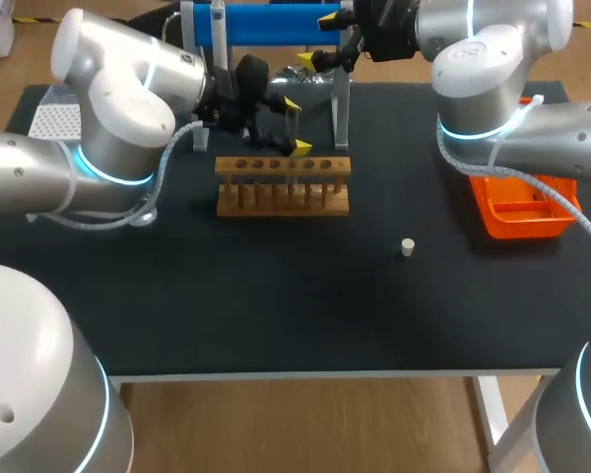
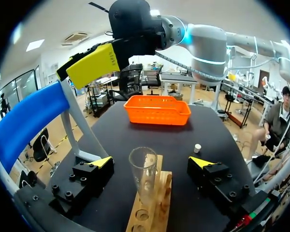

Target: Invert the test tube, pick up the pipette, mount the tip to pipette, aspirate from beaker and dispense into the tube, eject the tip, return the pipette, and cap with the stopper.

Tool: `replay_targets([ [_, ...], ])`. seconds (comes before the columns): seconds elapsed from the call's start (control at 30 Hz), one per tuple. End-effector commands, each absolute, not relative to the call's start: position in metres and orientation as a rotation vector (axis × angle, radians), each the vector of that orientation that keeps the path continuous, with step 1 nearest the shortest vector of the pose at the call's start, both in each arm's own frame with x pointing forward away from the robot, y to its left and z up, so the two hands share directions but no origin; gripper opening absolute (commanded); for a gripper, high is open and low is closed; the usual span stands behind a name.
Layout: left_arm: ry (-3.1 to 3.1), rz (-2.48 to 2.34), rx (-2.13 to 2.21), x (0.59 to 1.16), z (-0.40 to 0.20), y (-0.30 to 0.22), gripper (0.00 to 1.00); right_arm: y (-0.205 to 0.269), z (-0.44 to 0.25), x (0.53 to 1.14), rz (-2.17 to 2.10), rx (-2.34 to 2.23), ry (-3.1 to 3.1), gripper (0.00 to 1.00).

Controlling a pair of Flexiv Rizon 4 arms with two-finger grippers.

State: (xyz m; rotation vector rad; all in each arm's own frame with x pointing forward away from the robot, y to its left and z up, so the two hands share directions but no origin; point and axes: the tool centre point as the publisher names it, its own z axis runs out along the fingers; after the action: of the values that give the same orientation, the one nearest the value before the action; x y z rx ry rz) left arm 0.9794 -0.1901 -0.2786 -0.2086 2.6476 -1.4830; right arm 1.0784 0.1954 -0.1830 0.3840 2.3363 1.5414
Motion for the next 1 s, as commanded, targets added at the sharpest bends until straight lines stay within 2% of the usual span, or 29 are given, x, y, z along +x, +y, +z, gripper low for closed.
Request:
replay_targets([
  [0.03,2.642,-1.493,-0.215,0.98,-0.285,-0.192,1.0,0.195,-0.182,1.079,1.54,0.384,2.34,1.0],
  [1.0,2.712,-1.469,-0.154,0.983,-0.308,-0.206,1.0,0.195,-0.182,1.079,1.54,0.384,2.34,1.0],
])
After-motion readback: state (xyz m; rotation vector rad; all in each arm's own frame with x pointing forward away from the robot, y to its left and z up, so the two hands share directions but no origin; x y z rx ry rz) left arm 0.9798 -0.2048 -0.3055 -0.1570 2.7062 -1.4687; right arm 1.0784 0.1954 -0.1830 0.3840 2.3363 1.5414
